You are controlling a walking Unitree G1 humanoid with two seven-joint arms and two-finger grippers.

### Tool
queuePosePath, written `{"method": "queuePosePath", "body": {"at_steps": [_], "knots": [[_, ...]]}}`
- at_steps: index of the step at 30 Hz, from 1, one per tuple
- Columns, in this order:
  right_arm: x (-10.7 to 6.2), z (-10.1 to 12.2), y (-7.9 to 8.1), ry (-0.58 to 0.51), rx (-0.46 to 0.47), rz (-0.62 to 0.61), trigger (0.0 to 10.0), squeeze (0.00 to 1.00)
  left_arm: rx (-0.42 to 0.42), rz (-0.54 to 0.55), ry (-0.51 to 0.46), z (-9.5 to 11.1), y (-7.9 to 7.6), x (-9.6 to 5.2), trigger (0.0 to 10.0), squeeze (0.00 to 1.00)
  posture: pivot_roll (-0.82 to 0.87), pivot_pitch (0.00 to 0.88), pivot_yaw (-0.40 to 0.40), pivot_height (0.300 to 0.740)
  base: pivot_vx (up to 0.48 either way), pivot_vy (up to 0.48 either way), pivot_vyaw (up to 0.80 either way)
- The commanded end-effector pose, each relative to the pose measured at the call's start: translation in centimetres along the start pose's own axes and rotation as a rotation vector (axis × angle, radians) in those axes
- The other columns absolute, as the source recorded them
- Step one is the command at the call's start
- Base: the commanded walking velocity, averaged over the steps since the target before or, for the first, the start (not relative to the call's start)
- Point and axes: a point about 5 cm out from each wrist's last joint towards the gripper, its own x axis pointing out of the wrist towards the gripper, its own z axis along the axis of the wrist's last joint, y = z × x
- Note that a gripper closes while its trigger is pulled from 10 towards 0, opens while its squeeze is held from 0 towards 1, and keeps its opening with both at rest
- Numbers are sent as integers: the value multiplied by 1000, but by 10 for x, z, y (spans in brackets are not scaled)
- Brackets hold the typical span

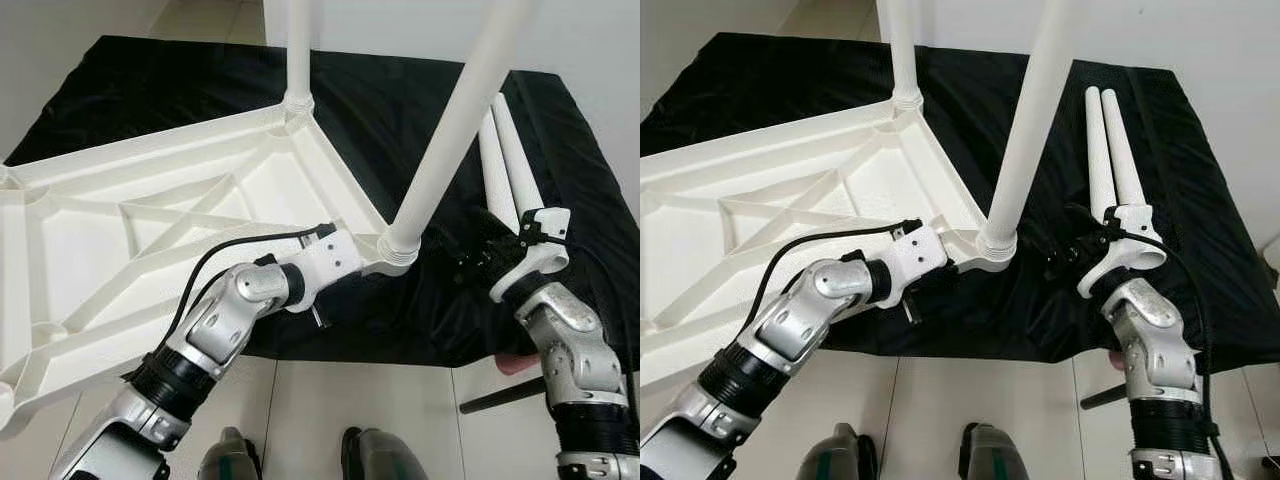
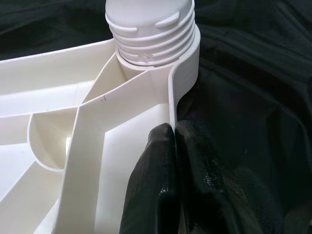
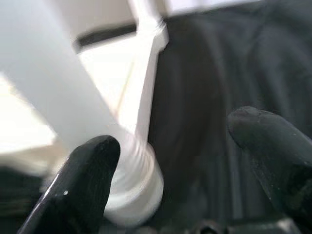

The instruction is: Building children table

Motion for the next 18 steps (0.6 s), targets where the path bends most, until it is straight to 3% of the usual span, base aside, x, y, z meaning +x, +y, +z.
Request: {"method": "queuePosePath", "body": {"at_steps": [1, 13, 18], "knots": [[-4, -4, 4, 37, 5, 60, 10000, 0, -26, -27, 70, -14, -2, -1, 10000, 0, -78, 78, -25, 740, 0, 0, 0], [3, -2, 5, 57, 16, 164, 10000, 0, -20, -28, 58, -8, -1, 1, 10000, 0, -74, 71, -27, 740, 0, 0, 0], [26, -7, 13, 51, 19, 232, 10000, 0, -20, -39, 55, -5, -3, 4, 10000, 0, -58, 66, -23, 740, 0, 0, 0]]}}
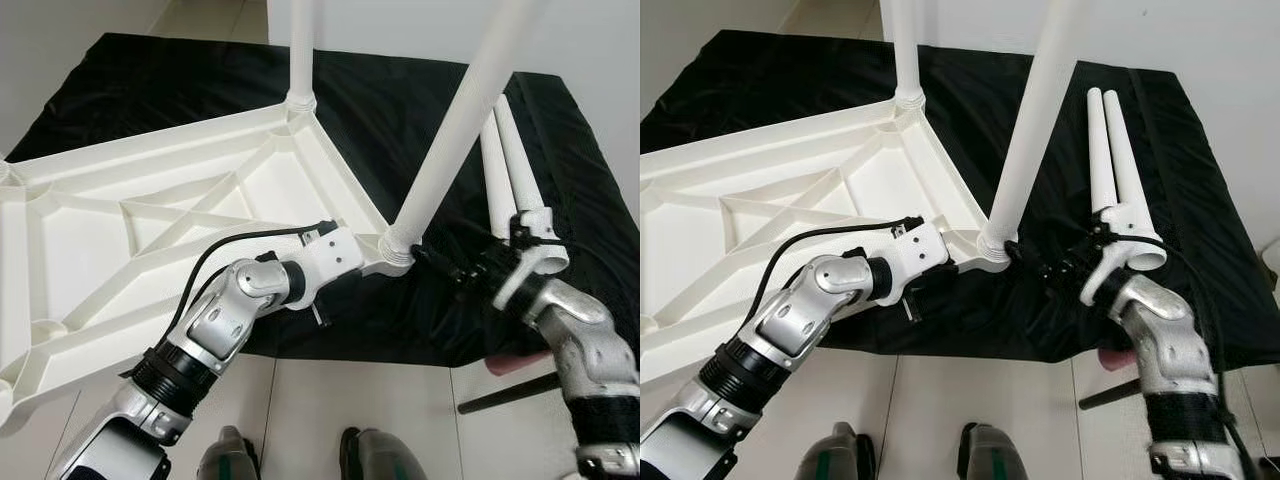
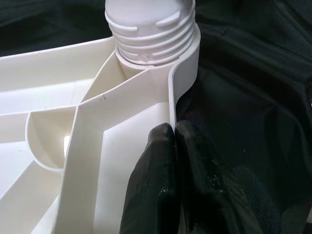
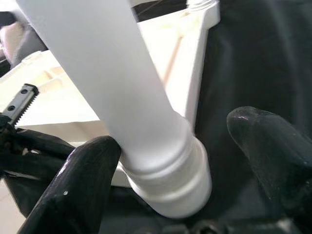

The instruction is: Building children table

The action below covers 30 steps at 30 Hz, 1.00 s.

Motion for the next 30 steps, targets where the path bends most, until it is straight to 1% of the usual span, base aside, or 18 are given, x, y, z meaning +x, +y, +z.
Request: {"method": "queuePosePath", "body": {"at_steps": [1, 2, 3, 6, 10, 11, 15, 21, 22, 24, 25, 30], "knots": [[7, -6, 3, 19, -10, 32, 10000, 0, -7, -37, 45, -7, -5, 3, 10000, 0, -58, 66, -23, 740, 0, 0, 0], [12, -7, 3, 19, -7, 36, 10000, 0, -4, -38, 45, -7, -5, 3, 10000, 0, -54, 62, -22, 740, 0, 0, 0], [12, -7, 3, 19, -7, 36, 10000, 0, -4, -38, 45, -7, -5, 3, 10000, 0, -54, 62, -22, 740, 0, 0, 0], [24, -10, 2, 14, 0, 38, 10000, 0, 1, -44, 45, -6, -7, 5, 10000, 0, -48, 59, -23, 740, 0, 0, 0], [38, -15, 6, 6, 8, 42, 10000, 0, -3, -42, 41, -4, -7, 7, 10000, 0, -38, 49, -26, 740, 0, 0, 0], [38, -15, 6, 6, 8, 42, 10000, 0, -3, -42, 41, -4, -7, 7, 10000, 0, -38, 49, -26, 740, 0, 0, 0], [49, -21, 10, -3, 8, 38, 10000, 0, -2, -39, 36, -1, -6, 8, 10000, 0, -36, 43, -22, 740, 0, 0, 0], [57, -25, 12, -13, 4, 32, 10000, 0, 2, -42, 27, 2, -7, 11, 10000, 0, -34, 36, -20, 740, 0, 0, 0], [57, -24, 10, -26, 7, 14, 3176, 0, 3, -44, 26, 3, -7, 11, 10000, 0, -34, 36, -20, 740, 0, 0, 0], [57, -23, 8, -35, 9, 0, 3176, 0, 3, -44, 26, 3, -7, 12, 10000, 0, -34, 36, -20, 740, 0, 0, 0], [57, -22, 8, -40, 5, 1, 0, 0, 3, -46, 27, 3, -8, 12, 10000, 0, -36, 28, -17, 740, 0, 0, 0], [53, -17, 4, -76, 11, -13, 0, 0, 1, -63, 34, -1, -12, 12, 10000, 0, -42, 26, -16, 740, 0, 0, 0]]}}
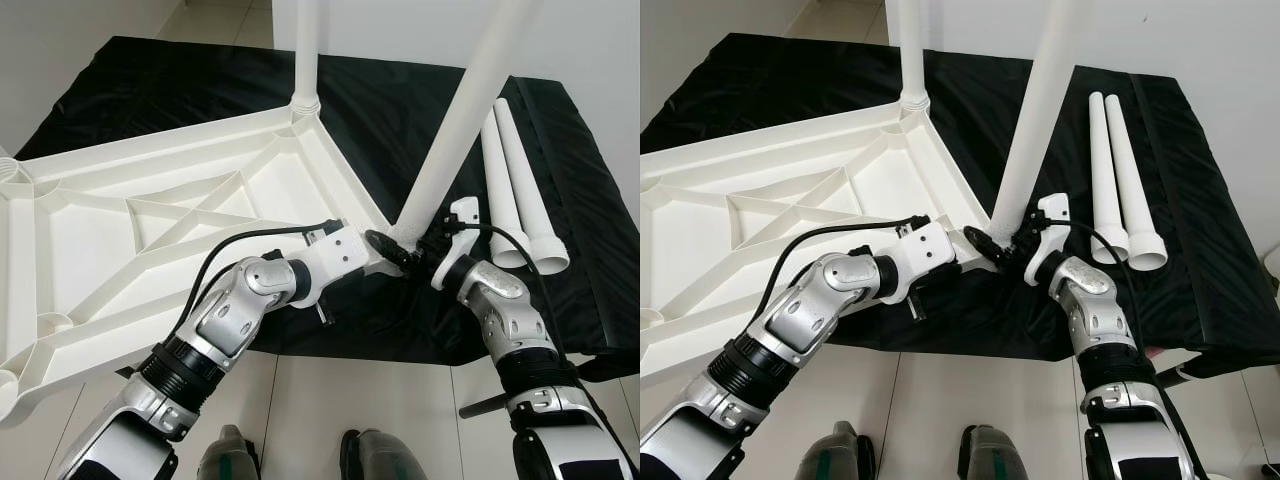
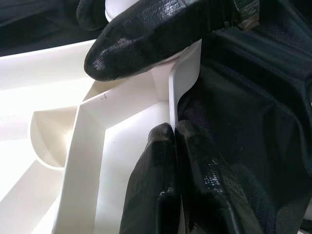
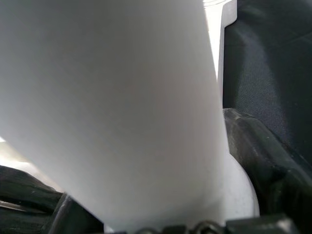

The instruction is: Building children table

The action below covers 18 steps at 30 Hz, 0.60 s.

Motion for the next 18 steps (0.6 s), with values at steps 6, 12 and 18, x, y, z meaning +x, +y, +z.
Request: {"method": "queuePosePath", "body": {"at_steps": [6, 12, 18], "knots": [[0, 7, 0, -46, -26, -28, 0, 0, 0, -51, 28, -6, -12, 5, 10000, 0, -38, 27, -22, 740, 0, 0, 0], [4, -6, 2, 53, -44, -249, 0, 0, -6, -45, 30, -6, -12, 6, 10000, 0, -42, 39, -36, 740, 0, 0, 0], [10, -9, 15, 60, 13, -418, 0, 0, -11, -40, 30, -6, -12, 6, 10000, 0, -44, 49, -43, 740, 0, 0, 0]]}}
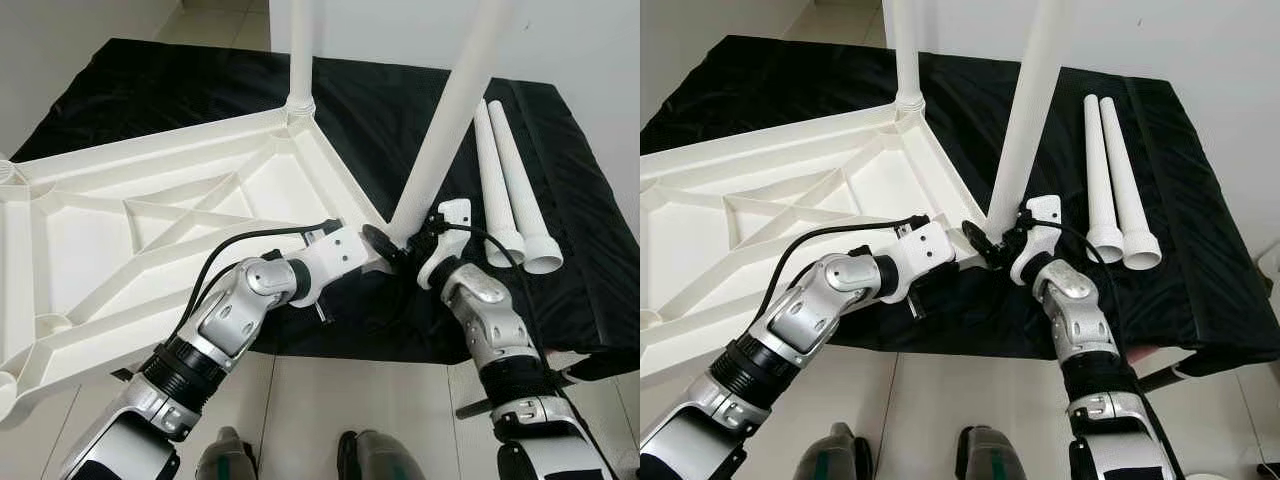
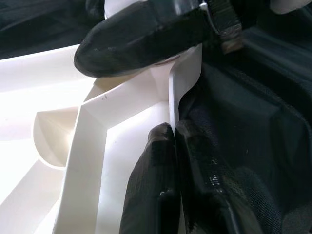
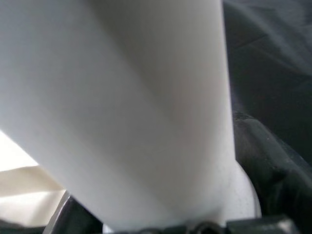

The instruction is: Building children table

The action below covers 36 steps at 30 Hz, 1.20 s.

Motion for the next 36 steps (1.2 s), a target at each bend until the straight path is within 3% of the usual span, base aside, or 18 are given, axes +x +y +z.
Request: {"method": "queuePosePath", "body": {"at_steps": [1, 7, 12, 14, 15, 16, 17, 18, 19, 20, 21, 27, 28, 30, 31, 32, 33, 36], "knots": [[-2, -8, 1, 58, 4, -176, 0, 0, -16, -58, 11, -4, -12, 4, 10000, 0, -44, 49, -43, 740, 0, 0, 0], [-9, -15, 22, 67, 22, -419, 0, 0, -22, -54, 11, -4, -11, 4, 10000, 0, -42, 62, -46, 740, 0, 0, 0], [-10, -11, 23, 46, 42, -430, 0, 0, -23, -52, 13, -4, -11, 4, 10000, 0, -47, 65, -38, 740, 0, 0, 0], [-11, -10, 21, 44, 35, -440, 784, 0, -23, -55, 14, -4, -12, 4, 10000, 0, -48, 66, -37, 740, 0, 0, 0], [-11, -10, 20, 37, 38, -444, 3882, 0, -21, -58, 15, -4, -12, 4, 10000, 0, -48, 66, -38, 740, 0, 0, 0], [-11, -10, 20, 37, 38, -444, 3882, 0, -21, -58, 15, -4, -12, 4, 10000, 0, -48, 66, -38, 740, 0, 0, 0], [-11, -8, 21, 27, 38, -424, 10000, 0, -20, -58, 15, -5, -11, 3, 10000, 0, -48, 66, -38, 740, 0, 0, 0], [-11, -7, 22, 21, 43, -403, 10000, 0, -19, -57, 15, -5, -11, 3, 10000, 0, -48, 66, -38, 740, 0, 0, 0], [-11, -4, 22, 10, 50, -397, 10000, 467, -20, -54, 16, -5, -10, 3, 10000, 0, -48, 66, -38, 740, 0, 0, 0], [-11, -4, 22, 10, 50, -397, 10000, 467, -20, -54, 16, -5, -10, 3, 10000, 0, -48, 66, -38, 740, 0, 0, 0], [-12, -2, 19, 2, 56, -387, 10000, 1000, -21, -51, 14, -4, -9, 3, 10000, 0, -48, 66, -38, 740, 0, 0, 0], [-14, 4, 10, -17, 27, -358, 10000, 1000, -23, -48, 16, -5, -10, 4, 10000, 0, -52, 63, -39, 740, 0, 0, 0], [-13, 3, 7, -9, 23, -341, 10000, 0, -23, -45, 20, -5, -9, 4, 10000, 0, -52, 63, -39, 740, 0, 0, 0], [-13, 3, 5, -3, 20, -332, 10000, 0, -29, -42, 23, -5, -9, 4, 10000, 0, -53, 64, -38, 740, 0, 0, 0], [-13, 3, 4, 2, 20, -320, 10000, 0, -33, -46, 26, -6, -9, 4, 10000, 318, -51, 62, -39, 740, 0, 0, 0], [-13, 3, 4, 2, 20, -320, 10000, 0, -33, -46, 26, -6, -9, 4, 10000, 318, -51, 62, -39, 740, 0, 0, 0], [-13, 2, 4, 5, 19, -310, 10000, 0, -52, -50, 29, -7, -9, 4, 10000, 1000, -51, 62, -39, 740, 0, 0, 0], [-13, 1, 6, 9, 26, -289, 10000, 0, -31, -57, 33, -7, -10, 3, 10000, 1000, -50, 63, -39, 740, 0, 0, 0]]}}
